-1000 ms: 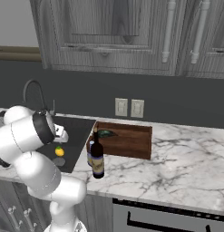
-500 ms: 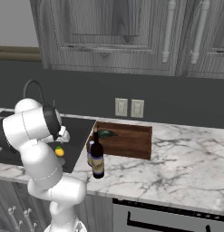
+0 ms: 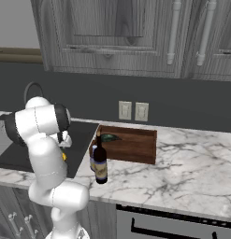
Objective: Pick up all produce items and place them in the sink. Turn on the sink faucet to wash them. Then turn the sink off and put them in the tray.
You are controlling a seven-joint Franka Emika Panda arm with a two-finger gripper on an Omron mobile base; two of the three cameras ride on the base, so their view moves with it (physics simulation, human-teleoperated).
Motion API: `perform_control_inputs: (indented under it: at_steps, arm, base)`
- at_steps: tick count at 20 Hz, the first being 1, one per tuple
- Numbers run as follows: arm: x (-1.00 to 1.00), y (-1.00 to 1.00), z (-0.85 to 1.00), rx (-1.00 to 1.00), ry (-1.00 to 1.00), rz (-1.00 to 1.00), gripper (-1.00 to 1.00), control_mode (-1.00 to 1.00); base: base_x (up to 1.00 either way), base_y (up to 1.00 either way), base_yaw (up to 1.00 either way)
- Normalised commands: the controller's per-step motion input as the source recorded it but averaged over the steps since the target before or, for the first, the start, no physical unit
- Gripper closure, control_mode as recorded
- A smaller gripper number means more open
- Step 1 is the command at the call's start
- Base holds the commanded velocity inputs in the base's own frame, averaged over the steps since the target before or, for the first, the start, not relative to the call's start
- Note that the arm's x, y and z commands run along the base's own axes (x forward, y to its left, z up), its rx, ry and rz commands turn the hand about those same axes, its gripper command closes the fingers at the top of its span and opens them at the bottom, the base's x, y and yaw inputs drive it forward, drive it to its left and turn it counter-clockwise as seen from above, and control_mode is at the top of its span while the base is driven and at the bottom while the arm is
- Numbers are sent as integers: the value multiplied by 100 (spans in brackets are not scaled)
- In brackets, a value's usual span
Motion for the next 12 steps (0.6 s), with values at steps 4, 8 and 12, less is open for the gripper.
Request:
perform_control_inputs:
  at_steps: [4,8,12]
  arm:
    - [15,13,-25,0,0,0,-100,-100]
    - [18,12,-26,0,0,0,-100,-100]
    - [17,9,-26,0,2,0,-100,-100]
  base:
    - [0,0,0]
    - [0,0,0]
    - [0,0,0]
